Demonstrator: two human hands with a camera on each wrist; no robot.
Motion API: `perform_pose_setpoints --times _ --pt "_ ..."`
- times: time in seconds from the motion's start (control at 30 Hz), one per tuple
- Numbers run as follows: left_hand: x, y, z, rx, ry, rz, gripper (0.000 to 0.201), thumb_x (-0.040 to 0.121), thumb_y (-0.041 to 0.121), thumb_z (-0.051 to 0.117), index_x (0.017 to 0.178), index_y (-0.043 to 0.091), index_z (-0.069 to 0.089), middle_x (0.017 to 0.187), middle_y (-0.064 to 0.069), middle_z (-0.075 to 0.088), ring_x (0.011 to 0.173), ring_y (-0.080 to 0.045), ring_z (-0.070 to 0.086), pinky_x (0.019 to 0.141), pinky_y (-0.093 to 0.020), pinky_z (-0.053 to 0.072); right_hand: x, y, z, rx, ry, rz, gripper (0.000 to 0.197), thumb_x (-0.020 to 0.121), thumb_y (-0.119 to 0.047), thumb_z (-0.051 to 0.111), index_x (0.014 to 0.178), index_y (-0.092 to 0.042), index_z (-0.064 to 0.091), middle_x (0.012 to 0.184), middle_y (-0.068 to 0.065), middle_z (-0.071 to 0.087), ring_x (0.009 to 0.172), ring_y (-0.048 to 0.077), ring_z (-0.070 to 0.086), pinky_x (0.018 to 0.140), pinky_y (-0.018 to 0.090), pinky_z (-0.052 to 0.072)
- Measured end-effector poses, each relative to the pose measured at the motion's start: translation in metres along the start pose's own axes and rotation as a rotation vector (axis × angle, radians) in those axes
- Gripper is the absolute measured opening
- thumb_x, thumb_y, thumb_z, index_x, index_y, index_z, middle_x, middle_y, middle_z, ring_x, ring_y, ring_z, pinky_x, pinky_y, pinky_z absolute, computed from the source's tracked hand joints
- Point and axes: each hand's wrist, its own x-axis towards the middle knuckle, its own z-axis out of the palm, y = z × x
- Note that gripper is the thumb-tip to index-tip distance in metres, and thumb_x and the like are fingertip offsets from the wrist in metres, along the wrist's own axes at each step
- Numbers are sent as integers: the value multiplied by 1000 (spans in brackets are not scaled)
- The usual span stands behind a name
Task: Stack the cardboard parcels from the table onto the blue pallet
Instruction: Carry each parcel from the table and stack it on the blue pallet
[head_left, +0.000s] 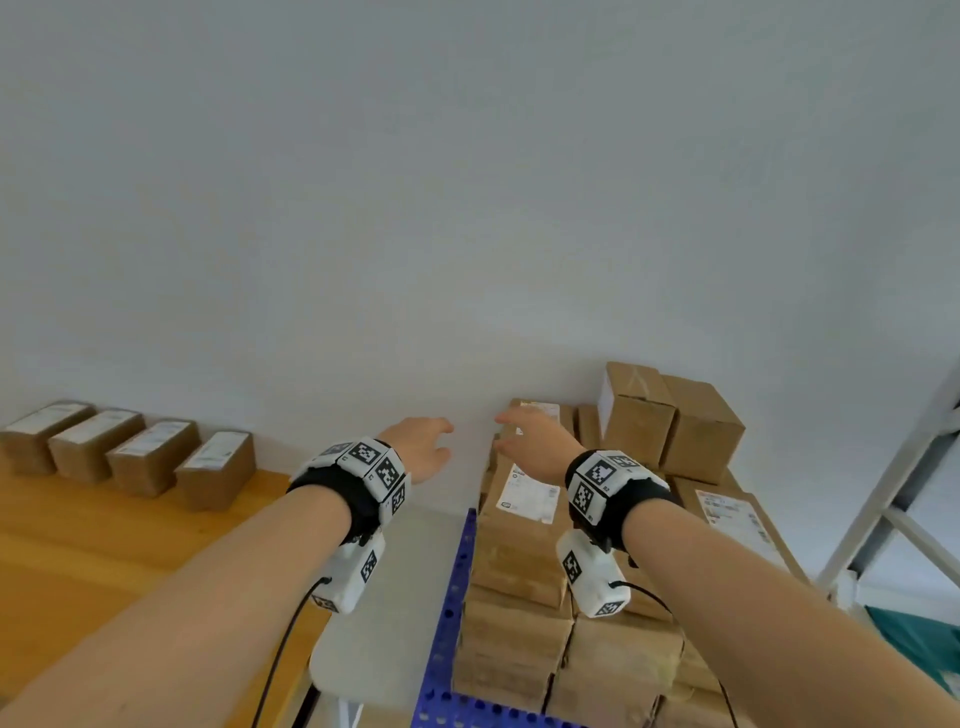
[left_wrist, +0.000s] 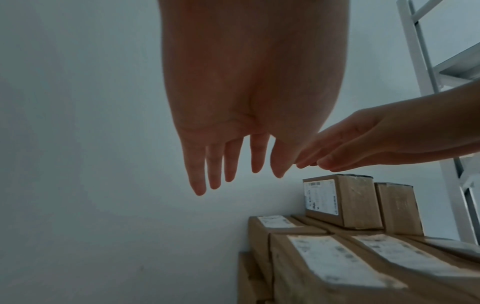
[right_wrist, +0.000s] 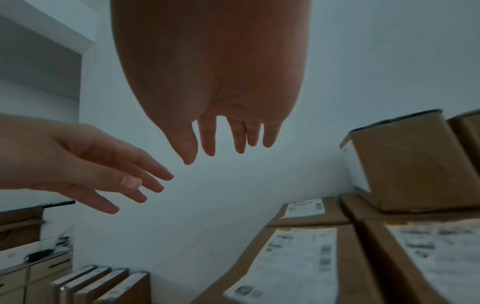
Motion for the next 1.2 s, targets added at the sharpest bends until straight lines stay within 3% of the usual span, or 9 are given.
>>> perform_pose_setpoints --times 0.23,0.4,0.5,0.63,0.83,0.97,1.1,1.2 --pt "-76 -84 -2 -25 -21 -72 47 99 25 42 144 17 33 148 -6 37 132 -24 40 107 -32 34 -24 -81 58 -35 -95 -34 48 98 -30 46 143 -17 36 151 5 34 140 21 27 114 34 21" --pt "-126 -133 6 4 -30 -129 48 99 30 41 144 19 32 143 -6 44 118 -24 53 89 -29 46 -37 -124 108 -51 -203 -26 49 98 -34 46 143 -17 37 149 8 36 138 26 32 113 38 26" --pt "-147 -160 15 16 -46 -173 50 99 29 41 146 17 29 149 -5 36 127 -23 47 100 -33 43 -41 -145 132 -74 -249 -61 50 99 -33 44 144 -14 35 150 9 35 137 25 33 111 36 27" --pt "-167 -191 33 37 -89 -231 51 100 30 41 147 16 27 151 -6 32 132 -24 41 103 -33 38 -36 -165 163 -117 -314 -94 52 100 -36 41 146 -13 32 152 9 32 139 26 31 113 39 27" --pt "-166 -243 54 29 -147 -307 52 100 31 40 148 14 25 154 -5 27 138 -24 31 110 -34 31 -10 -187 208 -114 -400 -120 55 100 -37 39 147 -10 29 152 10 31 139 25 31 113 37 27" --pt "-150 -274 60 -8 -170 -326 48 101 30 38 147 17 29 150 -3 34 124 -22 48 90 -27 42 18 -196 236 -111 -442 -132 51 100 -35 40 144 -9 33 149 11 36 136 27 35 110 37 31" --pt "-124 -309 62 -23 -212 -364 48 100 31 38 147 19 30 150 -2 35 124 -21 49 94 -29 45 57 -202 265 -62 -481 -129 53 100 -37 39 146 -13 30 153 7 30 140 23 30 113 36 28" --pt "-103 -334 61 -15 -248 -386 48 101 29 38 147 19 29 149 -3 36 122 -24 50 84 -25 43 89 -204 281 -5 -487 -99 54 101 -35 39 148 -11 28 154 6 27 141 23 27 113 33 23"
